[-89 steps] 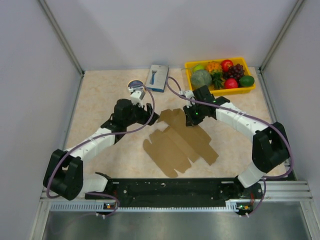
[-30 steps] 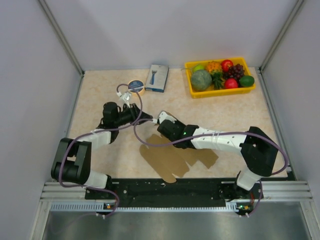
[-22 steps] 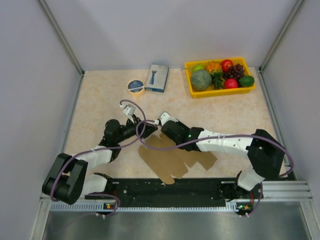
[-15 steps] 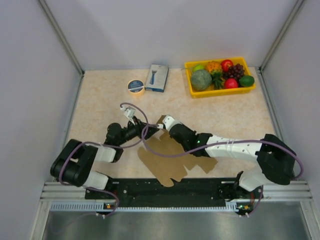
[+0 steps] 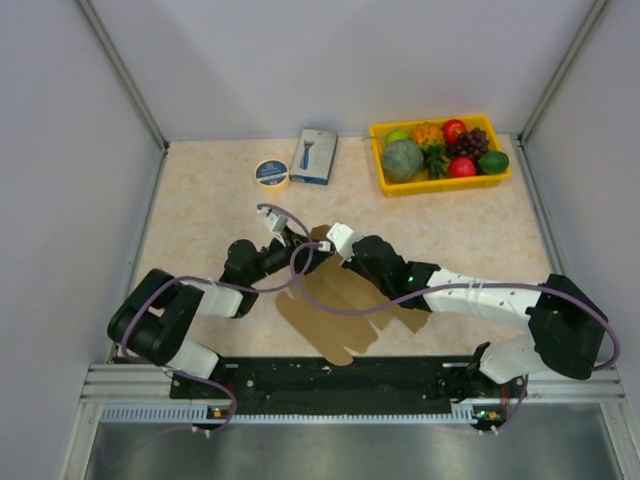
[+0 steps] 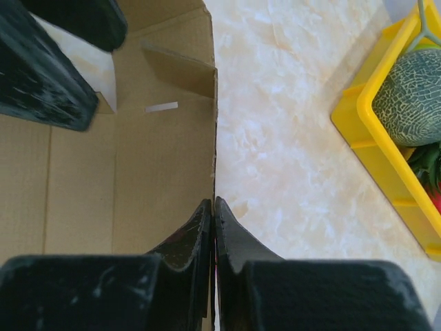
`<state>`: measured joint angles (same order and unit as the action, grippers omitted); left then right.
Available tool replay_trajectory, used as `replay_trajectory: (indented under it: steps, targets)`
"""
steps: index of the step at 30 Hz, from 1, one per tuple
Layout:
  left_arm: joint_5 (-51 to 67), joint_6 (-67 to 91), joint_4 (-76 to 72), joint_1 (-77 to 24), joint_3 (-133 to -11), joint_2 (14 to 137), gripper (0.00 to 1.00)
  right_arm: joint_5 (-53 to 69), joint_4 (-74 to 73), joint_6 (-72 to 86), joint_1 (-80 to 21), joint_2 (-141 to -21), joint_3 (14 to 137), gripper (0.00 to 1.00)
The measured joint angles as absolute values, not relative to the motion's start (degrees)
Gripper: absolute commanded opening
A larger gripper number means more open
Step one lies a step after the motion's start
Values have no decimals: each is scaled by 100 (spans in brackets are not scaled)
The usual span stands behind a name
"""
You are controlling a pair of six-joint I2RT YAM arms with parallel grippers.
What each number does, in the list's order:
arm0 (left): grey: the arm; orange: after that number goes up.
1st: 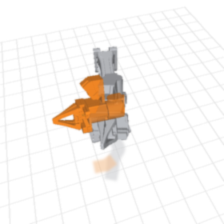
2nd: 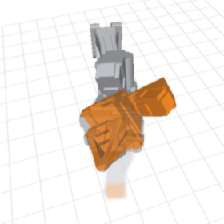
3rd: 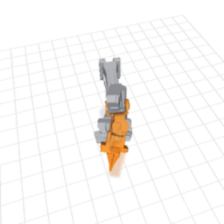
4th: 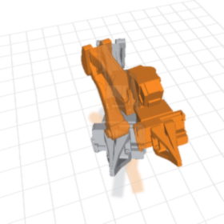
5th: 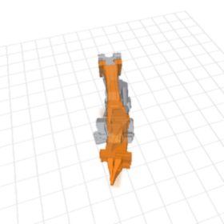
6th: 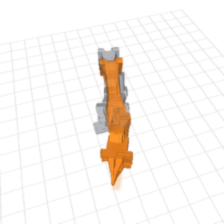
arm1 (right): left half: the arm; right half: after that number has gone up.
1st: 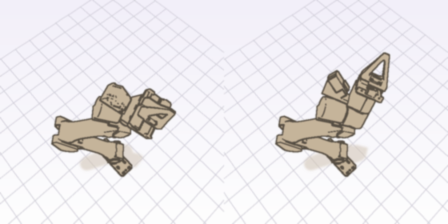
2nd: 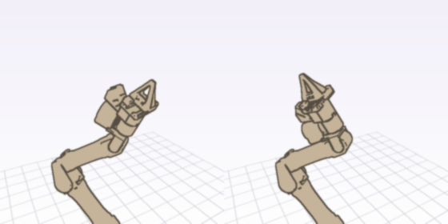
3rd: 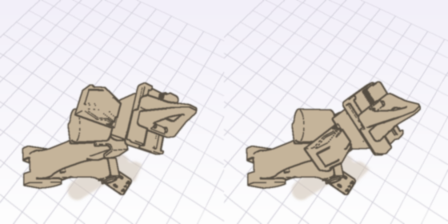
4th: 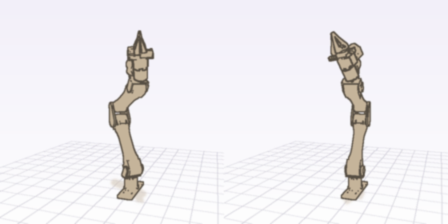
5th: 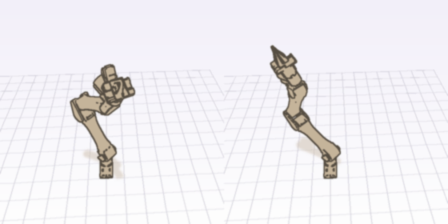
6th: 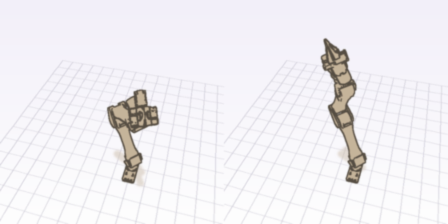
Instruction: Fold the paper box
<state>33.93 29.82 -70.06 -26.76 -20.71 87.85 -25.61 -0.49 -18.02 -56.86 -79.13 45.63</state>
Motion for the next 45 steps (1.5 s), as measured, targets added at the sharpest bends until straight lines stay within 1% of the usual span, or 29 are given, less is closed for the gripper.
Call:
replay_trajectory:
  steps: [4,6,7,9,11,14,16,17,19,20,21,22,25,27,31,33,37,38,39,41,42,45]
  targets:
    - [3286,3092,-6696,-2659,-2016,8058,55,-2362,211,-2292,-5446,-7913,4517,0]
    - [3100,3380,-6272,-2624,-1968,7566,55,-2237,379,-2602,-5406,-7913,4458,0]
    - [3046,3557,-6025,-2587,-1968,7321,57,-2110,534,-2836,-5391,-7913,4381,0]
    - [3002,3820,-5546,-2508,-1975,6908,57,-1914,674,-3144,-5384,-7913,4287,0]
    - [2989,3913,-4838,-2456,-2093,6530,57,-1669,819,-3489,-5384,-7913,4198,0]
    - [2849,3636,-3492,-2445,-2652,6143,63,-1350,958,-3933,-5382,-7913,4119,0]
    - [2740,3345,-2652,-2373,-3153,6034,64,-1105,1125,-4268,-5382,-7911,4034,0]
    - [2751,3225,-2300,-2281,-3426,6045,71,-976,1249,-4480,-5382,-7905,3944,0]
    - [2998,3068,-1802,-1968,-3911,6237,74,-797,1422,-4884,-5382,-7902,3778,0]
    - [3159,3009,-1638,-1822,-4156,6416,75,-764,1452,-5019,-5382,-7905,3741,2]
    - [3308,2976,-1520,-1721,-4348,6615,69,-735,1503,-5170,-5382,-7905,3697,4]
    - [3535,2917,-1332,-1625,-4598,6936,66,-718,1588,-5310,-5382,-7905,3669,5]
    - [4045,2727,-725,-1592,-5367,8036,62,-738,1920,-5612,-5382,-7940,3607,8]
    - [4239,2646,-397,-1649,-5625,8628,61,-812,2178,-5749,-5389,-7948,3551,9]
    - [4259,2480,119,-1992,-5699,9190,55,-976,2567,-5900,-5426,-7957,3376,9]
    - [4259,2399,255,-2211,-5789,9406,54,-1074,2742,-5951,-5454,-7988,3293,6]
    - [4099,2217,379,-2377,-5872,9550,58,-1221,2923,-6047,-5507,-8075,3146,1]
    - [4064,2202,346,-2377,-5843,9515,61,-1225,2926,-6049,-5516,-8086,3142,1]
    - [4021,2189,270,-2366,-5771,9452,62,-1234,2954,-6047,-5527,-8088,3142,1]
    - [3942,2145,145,-2344,-5555,9249,63,-1234,3061,-6045,-5537,-8088,3138,1]
    - [3909,2106,102,-2333,-5463,9124,61,-1238,3089,-6047,-5546,-8088,3138,1]
    - [3841,1959,-5,-2311,-5299,8818,61,-1260,3334,-6025,-5548,-8086,3037,1]
